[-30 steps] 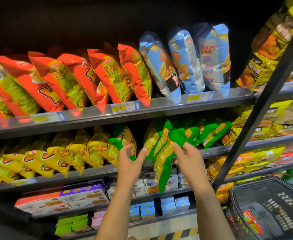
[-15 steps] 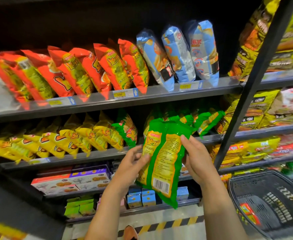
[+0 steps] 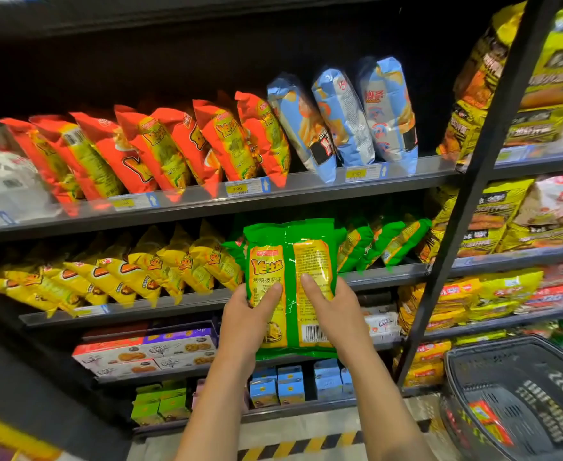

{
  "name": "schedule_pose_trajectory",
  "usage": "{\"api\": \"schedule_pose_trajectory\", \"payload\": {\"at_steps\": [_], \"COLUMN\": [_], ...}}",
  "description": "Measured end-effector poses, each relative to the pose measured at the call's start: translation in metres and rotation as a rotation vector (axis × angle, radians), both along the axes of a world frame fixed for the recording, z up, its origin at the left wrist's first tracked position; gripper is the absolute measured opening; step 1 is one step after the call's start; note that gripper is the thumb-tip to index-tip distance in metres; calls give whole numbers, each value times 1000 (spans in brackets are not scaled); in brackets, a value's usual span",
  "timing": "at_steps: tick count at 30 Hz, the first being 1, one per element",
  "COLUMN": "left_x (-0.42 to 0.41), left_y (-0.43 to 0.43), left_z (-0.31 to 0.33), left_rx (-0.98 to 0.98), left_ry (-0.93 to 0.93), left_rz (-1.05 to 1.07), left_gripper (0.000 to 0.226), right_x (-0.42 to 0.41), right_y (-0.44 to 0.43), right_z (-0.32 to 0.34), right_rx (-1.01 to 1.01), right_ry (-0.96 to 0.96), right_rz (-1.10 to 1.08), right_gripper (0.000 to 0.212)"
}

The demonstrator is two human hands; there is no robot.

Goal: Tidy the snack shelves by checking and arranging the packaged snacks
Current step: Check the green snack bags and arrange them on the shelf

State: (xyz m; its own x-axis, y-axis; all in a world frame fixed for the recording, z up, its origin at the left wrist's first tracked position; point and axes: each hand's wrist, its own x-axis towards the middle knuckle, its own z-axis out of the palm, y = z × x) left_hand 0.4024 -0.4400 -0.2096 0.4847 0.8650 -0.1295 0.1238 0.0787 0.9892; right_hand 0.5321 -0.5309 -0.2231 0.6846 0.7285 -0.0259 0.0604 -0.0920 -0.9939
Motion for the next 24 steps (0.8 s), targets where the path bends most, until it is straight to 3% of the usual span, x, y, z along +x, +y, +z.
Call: {"api": "schedule_pose_trajectory", "payload": {"at_steps": [3,5,7,8,11,16,18,21,24], "left_x": [-6,-10,-12,-13,-15,-18,-17,-13,-6], "left_y": [2,7,7,8,10,10,8,0,4], "left_z": [4,5,12,16,25,37,41,43,27], "left_rx": [-20,-167,-313,-370,-445,-414,-376,-320,-215], "left_ry": [27,-31,-144,-190,-278,-291,-255,-166,-107], "left_rz": [-68,-145,-178,-178,-172,-245,-273,-341,-314], "left_gripper": [48,75,72,70,69,73,72,68,81], "right_x": [2,5,9,12,17,20,21,17,10], "right_y": [-3,-9,-15,-18,-22,-20,-18,-16,-11], "right_z": [-3,1,-1,-5,-15,-18,-17,-7,5], "right_rx": [3,48,102,118,209,258,249,169,97], "right_ry": [8,102,245,345,652,750,708,483,289], "right_rz": [-46,-27,7,19,32,43,47,39,35], "right_gripper": [112,80,34,29,53,59,57,55,98]}}
